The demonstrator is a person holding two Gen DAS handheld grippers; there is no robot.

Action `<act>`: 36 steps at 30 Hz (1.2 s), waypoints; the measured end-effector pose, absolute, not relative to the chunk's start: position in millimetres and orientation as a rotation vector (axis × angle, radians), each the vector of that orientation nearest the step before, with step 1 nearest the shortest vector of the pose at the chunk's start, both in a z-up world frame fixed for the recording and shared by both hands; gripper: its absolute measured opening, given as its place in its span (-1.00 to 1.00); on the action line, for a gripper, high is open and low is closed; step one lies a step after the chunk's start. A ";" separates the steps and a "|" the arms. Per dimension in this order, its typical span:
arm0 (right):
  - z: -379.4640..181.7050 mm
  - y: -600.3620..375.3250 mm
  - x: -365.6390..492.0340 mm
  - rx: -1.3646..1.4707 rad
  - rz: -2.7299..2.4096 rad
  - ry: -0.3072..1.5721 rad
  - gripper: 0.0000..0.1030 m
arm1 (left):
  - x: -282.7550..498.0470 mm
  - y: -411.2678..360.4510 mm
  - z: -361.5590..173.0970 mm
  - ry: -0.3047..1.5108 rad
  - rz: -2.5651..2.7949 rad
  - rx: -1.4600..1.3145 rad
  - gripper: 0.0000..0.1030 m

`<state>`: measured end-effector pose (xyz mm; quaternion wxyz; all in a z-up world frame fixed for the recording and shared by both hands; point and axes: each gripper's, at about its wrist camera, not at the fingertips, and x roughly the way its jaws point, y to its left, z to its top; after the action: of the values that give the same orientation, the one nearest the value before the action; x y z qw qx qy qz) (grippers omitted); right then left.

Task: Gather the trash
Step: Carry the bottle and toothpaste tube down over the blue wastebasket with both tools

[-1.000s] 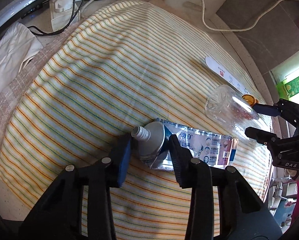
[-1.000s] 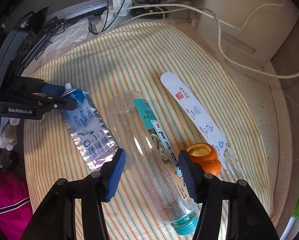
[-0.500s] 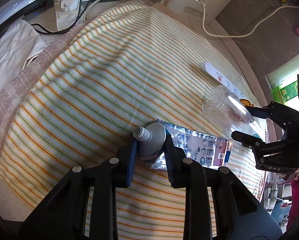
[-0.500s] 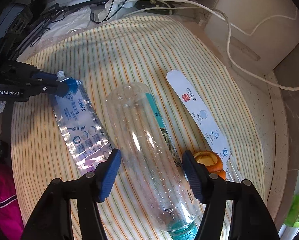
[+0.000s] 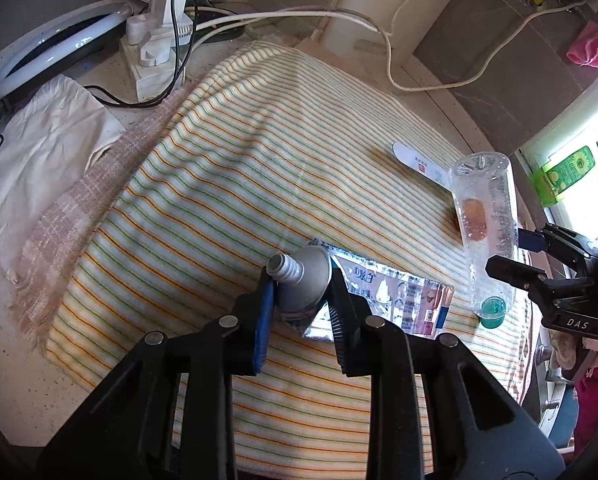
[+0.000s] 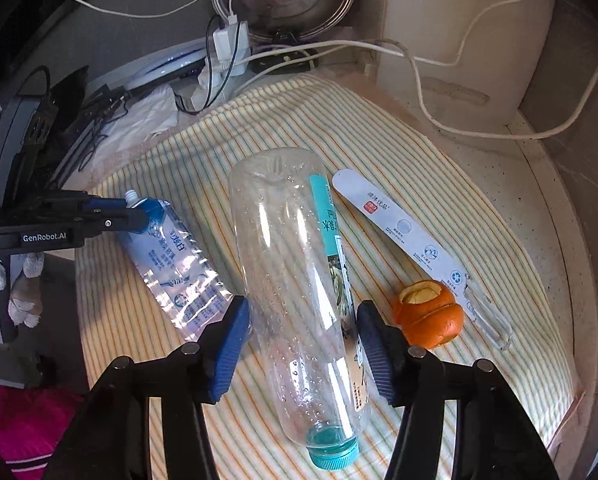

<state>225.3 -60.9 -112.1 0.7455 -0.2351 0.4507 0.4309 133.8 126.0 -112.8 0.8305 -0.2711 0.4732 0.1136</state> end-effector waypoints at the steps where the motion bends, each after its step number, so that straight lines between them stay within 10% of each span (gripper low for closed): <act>1: -109.4 -64.0 222.8 -0.492 0.938 0.984 0.12 | 130.9 125.8 -108.9 0.997 0.240 -0.568 -0.51; 36: -63.9 -106.9 65.9 -0.015 0.686 0.868 0.09 | -39.6 143.5 -62.5 0.976 0.152 -0.372 -0.52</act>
<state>65.9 -106.9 -63.9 0.8507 -0.0073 0.4123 0.3259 -39.6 143.5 -62.5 0.8640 -0.1775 0.4655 0.0723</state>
